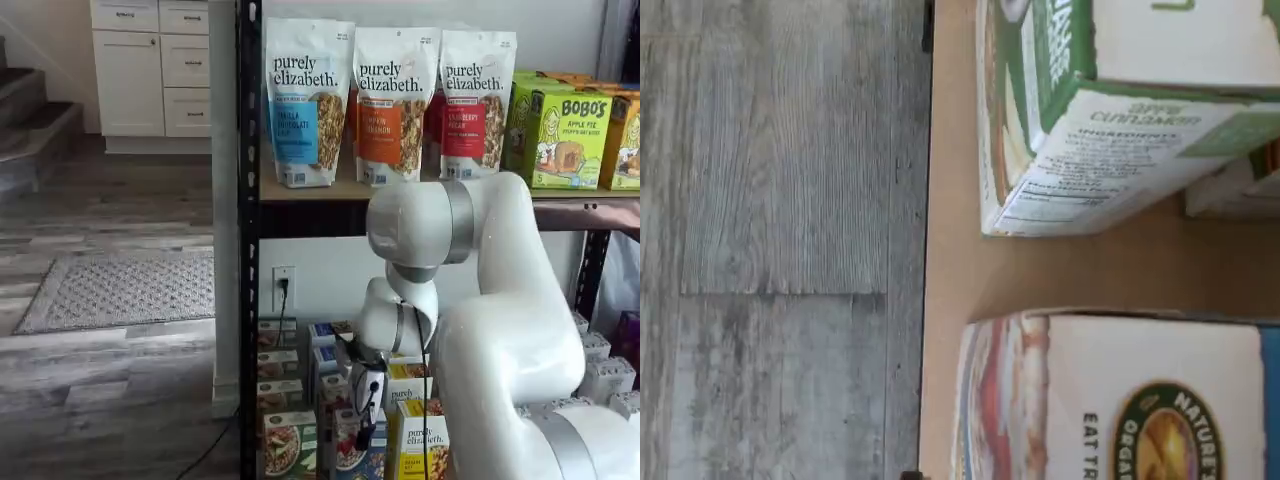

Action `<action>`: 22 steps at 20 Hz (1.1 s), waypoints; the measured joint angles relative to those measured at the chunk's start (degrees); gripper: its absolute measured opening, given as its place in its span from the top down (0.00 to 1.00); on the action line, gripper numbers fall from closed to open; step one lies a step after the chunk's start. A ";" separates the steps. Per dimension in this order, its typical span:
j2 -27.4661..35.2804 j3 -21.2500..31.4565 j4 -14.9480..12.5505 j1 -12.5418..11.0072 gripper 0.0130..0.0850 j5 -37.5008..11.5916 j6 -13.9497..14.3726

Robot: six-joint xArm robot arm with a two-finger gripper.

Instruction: Pick up the blue and white box that is on the bottom shelf, the second box from the left

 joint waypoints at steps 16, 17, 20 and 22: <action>-0.24 0.92 0.30 0.32 0.28 -1.35 -0.07; -0.25 0.93 0.48 0.36 0.28 -1.33 -0.19; -0.25 0.80 0.61 0.41 0.33 -0.79 -0.23; -0.28 0.75 0.62 0.41 0.39 -0.55 -0.22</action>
